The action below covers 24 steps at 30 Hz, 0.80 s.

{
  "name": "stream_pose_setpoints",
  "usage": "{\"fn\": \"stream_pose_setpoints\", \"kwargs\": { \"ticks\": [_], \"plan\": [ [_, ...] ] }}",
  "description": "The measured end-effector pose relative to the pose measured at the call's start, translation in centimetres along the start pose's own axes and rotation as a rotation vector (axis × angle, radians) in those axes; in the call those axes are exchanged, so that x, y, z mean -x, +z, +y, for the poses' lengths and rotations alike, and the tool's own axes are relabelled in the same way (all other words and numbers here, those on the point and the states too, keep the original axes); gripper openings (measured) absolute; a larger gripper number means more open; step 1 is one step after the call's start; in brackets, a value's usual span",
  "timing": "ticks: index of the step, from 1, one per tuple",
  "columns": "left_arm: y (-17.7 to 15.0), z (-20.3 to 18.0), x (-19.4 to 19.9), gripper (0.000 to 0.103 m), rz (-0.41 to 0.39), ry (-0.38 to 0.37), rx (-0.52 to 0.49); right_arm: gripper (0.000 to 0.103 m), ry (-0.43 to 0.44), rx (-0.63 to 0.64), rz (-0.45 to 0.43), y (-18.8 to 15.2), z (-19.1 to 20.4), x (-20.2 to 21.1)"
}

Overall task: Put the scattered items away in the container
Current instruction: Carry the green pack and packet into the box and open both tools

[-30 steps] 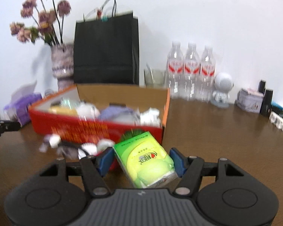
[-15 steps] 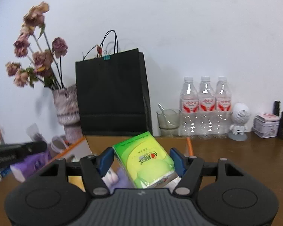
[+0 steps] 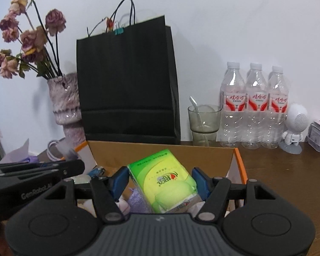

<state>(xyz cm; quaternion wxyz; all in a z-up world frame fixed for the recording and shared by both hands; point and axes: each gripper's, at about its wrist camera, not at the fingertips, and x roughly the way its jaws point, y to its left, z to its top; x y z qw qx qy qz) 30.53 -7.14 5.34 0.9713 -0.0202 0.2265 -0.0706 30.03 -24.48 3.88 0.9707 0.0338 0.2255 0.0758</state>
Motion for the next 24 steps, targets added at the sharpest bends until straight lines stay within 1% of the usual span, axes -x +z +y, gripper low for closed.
{"fn": "stream_pose_setpoints", "kwargs": {
  "ticks": [2,3,4,5,6,7,8,10,13,18,24],
  "plan": [
    [-0.2,0.2,-0.4,0.013,0.021,0.023,-0.003,0.067,-0.004,0.008,0.009,0.0,0.0,-0.3],
    [-0.3,0.2,-0.5,0.024,0.031,0.038,-0.006,0.068,-0.006,0.010,0.016,0.0,0.0,-0.4],
    [-0.4,0.3,-0.5,0.047,0.037,0.054,-0.005,0.072,-0.008,0.009,0.023,0.0,-0.1,-0.5],
    [-0.4,0.4,-0.4,0.070,0.035,0.079,0.002,0.087,-0.009,0.004,0.029,0.0,-0.1,-0.6],
    [-0.3,0.6,-0.3,0.082,0.025,0.113,0.007,0.097,-0.017,-0.003,0.034,0.0,-0.2,-0.6],
    [-0.3,0.8,-0.1,0.101,0.014,0.143,0.009,0.100,-0.033,-0.011,0.035,0.1,-0.4,-0.5],
    [-0.2,1.0,0.1,0.103,0.003,0.164,0.011,0.103,-0.040,-0.019,0.039,0.2,-0.7,-0.4],
    [0.0,1.5,0.4,0.103,-0.004,0.182,0.019,0.103,-0.023,-0.040,0.063,0.4,-1.3,-0.3],
    [0.1,1.9,0.3,0.103,0.013,0.205,0.024,0.103,-0.008,-0.065,0.094,0.5,-1.9,-0.5],
    [0.1,2.0,0.0,0.103,0.031,0.216,0.021,0.103,-0.024,-0.031,0.112,0.3,-1.4,-0.8],
    [-0.1,1.3,0.1,0.103,0.028,0.214,-0.002,0.103,-0.028,-0.012,0.119,0.2,-0.9,-0.9]
  ]
}}
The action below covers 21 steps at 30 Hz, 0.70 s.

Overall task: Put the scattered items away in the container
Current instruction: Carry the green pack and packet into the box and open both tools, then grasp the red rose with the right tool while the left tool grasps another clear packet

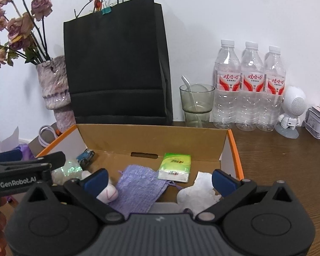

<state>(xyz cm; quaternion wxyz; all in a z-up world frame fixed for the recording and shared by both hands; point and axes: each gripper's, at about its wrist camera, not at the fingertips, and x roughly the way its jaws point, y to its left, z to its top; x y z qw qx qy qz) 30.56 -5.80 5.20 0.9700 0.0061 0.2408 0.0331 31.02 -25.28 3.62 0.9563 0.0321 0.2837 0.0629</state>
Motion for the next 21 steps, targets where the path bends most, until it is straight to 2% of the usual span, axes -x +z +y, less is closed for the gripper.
{"fn": "stream_pose_setpoints", "kwargs": {
  "ticks": [13,21],
  "plan": [
    [0.3,0.0,1.6,0.103,-0.043,0.006,-0.014,0.103,0.011,0.022,-0.016,0.3,0.3,0.9],
    [0.5,1.3,3.3,0.103,-0.059,-0.001,-0.003,0.103,0.007,0.054,-0.044,0.6,0.9,2.6]
  ]
}}
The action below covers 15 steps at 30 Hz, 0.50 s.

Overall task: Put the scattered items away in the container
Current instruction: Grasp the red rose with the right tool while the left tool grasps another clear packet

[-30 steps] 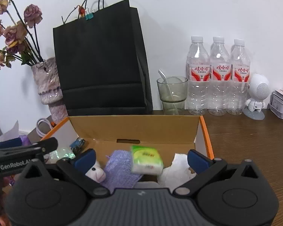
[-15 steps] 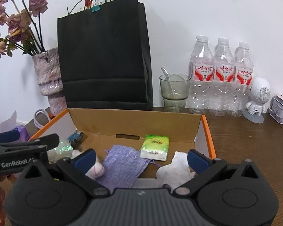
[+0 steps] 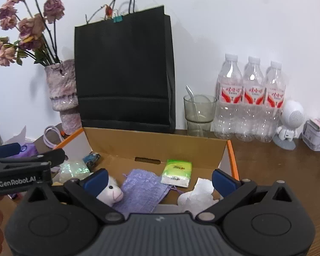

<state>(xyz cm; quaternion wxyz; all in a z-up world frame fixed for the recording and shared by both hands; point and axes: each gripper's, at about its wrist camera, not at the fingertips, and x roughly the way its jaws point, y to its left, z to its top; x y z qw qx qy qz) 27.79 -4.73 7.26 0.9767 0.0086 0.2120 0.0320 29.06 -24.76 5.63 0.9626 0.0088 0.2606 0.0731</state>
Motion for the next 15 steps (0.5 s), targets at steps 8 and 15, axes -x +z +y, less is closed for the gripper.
{"fn": "stream_pose_setpoints", "kwargs": {
  "ticks": [8,15],
  "plan": [
    [-0.5,3.9,2.2,0.103,0.006,0.010,0.048,0.103,-0.003,0.064,-0.038,-0.6,-0.2,3.8],
    [-2.0,6.9,3.8,0.103,0.034,-0.010,0.056,0.103,-0.051,0.021,-0.043,-3.3,-2.0,6.3]
  ]
}}
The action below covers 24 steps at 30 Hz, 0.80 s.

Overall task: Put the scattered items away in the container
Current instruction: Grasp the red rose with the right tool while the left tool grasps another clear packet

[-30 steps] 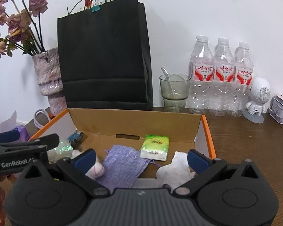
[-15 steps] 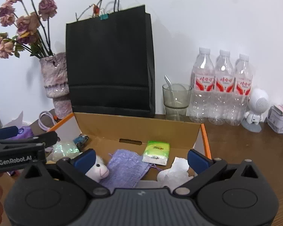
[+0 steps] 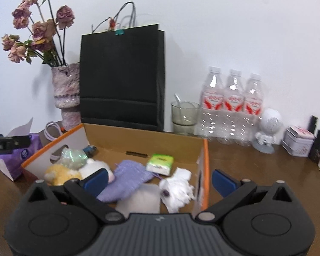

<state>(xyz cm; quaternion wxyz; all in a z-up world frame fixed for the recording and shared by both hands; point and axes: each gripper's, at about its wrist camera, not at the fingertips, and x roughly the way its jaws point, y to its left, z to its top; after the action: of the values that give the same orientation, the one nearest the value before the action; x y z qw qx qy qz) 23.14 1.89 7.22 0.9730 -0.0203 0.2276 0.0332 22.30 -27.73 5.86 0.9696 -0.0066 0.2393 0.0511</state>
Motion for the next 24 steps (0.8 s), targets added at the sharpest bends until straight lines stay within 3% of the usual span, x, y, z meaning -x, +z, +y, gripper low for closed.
{"fn": "stream_pose_setpoints", "kwargs": {
  "ticks": [5,14,19,24],
  "plan": [
    [-2.1,0.8,1.0,0.103,0.019,-0.001,-0.025,0.103,-0.011,-0.034,0.022,-2.1,-1.4,1.6],
    [-6.5,-1.7,-0.3,0.103,0.162,-0.039,-0.102,0.103,0.058,-0.035,0.098,-7.7,-0.5,2.0],
    [-7.6,-3.8,-0.9,0.103,0.182,0.000,-0.109,0.103,0.041,0.006,0.064,-8.2,1.5,1.6],
    [-8.1,-4.9,-1.9,0.103,0.206,0.017,-0.064,0.102,0.037,-0.040,0.062,-7.9,1.9,0.5]
  ]
}}
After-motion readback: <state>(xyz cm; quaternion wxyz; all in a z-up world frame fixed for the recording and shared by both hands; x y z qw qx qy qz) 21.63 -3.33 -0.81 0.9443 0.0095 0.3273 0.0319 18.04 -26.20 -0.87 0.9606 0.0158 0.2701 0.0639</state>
